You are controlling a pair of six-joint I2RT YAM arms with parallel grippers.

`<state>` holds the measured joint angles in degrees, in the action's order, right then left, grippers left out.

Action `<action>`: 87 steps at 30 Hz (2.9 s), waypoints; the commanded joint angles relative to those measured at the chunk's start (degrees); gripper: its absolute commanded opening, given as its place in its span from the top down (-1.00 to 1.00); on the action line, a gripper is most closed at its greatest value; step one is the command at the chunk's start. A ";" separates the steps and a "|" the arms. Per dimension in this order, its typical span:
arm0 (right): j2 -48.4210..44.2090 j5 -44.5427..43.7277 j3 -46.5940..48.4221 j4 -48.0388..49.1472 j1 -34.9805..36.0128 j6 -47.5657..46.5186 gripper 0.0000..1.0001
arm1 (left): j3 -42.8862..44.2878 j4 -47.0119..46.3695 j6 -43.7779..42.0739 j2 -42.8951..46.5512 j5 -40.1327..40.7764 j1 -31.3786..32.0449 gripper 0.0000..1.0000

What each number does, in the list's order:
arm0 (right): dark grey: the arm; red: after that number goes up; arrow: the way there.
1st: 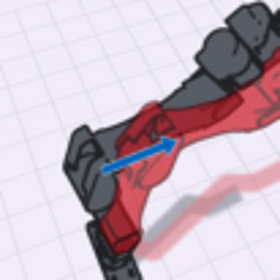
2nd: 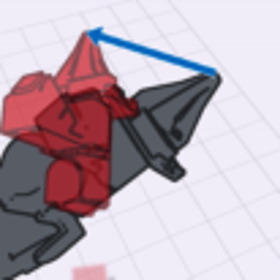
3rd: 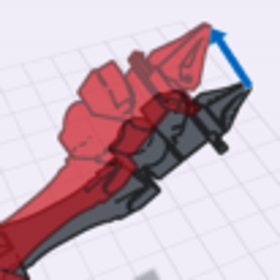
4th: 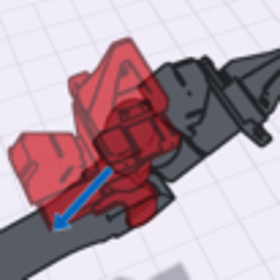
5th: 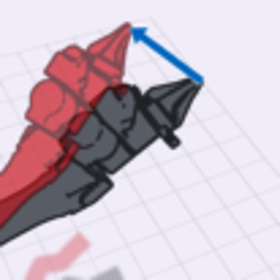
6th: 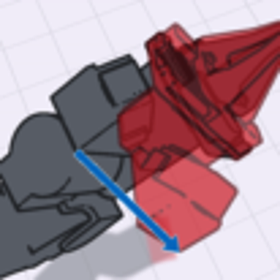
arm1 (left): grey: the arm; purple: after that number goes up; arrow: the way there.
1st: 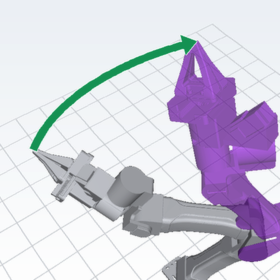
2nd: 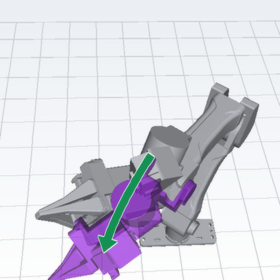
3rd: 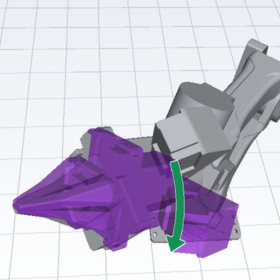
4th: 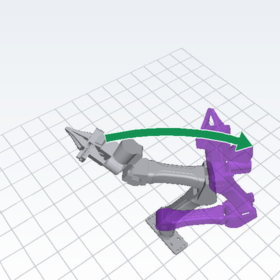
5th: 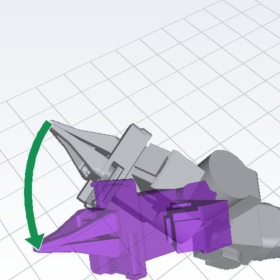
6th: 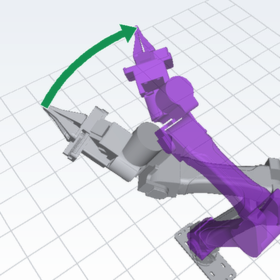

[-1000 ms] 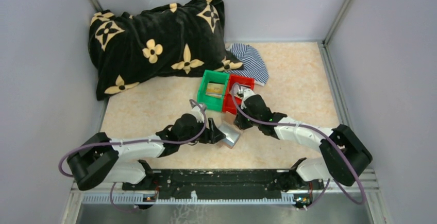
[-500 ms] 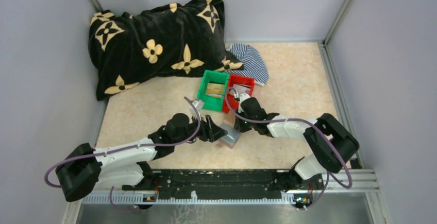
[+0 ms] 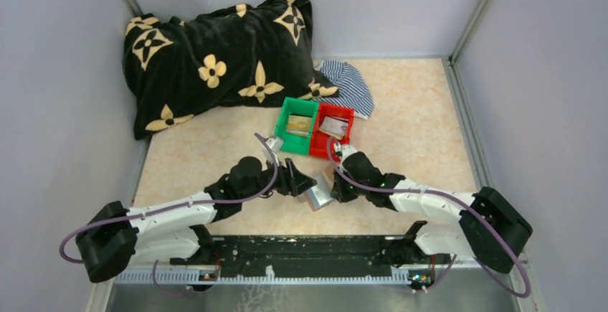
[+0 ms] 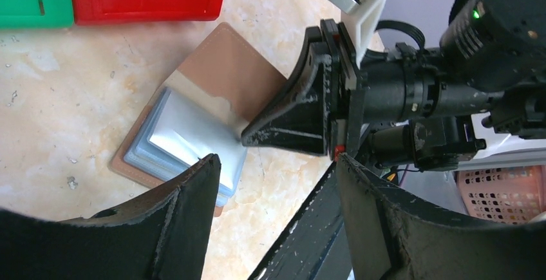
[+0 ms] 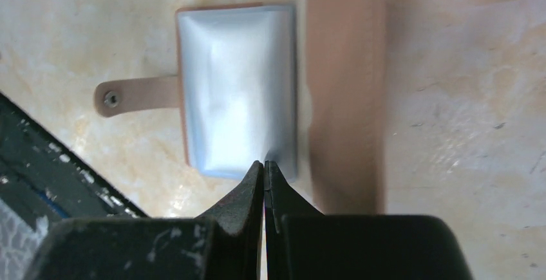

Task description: Take the credit cards out of the card holder

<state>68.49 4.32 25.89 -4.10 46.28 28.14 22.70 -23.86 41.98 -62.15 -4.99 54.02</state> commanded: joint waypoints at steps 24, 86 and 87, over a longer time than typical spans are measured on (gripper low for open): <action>-2.15 -1.47 0.55 -0.98 2.76 2.57 1.00 | -5.37 -10.54 23.42 -18.97 -0.63 3.91 -0.23; 3.63 2.18 -3.67 7.38 -4.53 1.09 1.00 | 0.65 6.96 11.03 -11.66 -0.12 -6.36 -0.28; 3.81 2.19 -3.72 7.57 -4.49 1.05 1.00 | 0.67 6.53 10.93 -12.35 -0.15 -6.19 -0.28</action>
<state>72.38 6.59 23.49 3.81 41.82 29.19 21.30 -20.53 55.57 -73.08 -7.68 47.18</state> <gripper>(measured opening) 0.005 0.639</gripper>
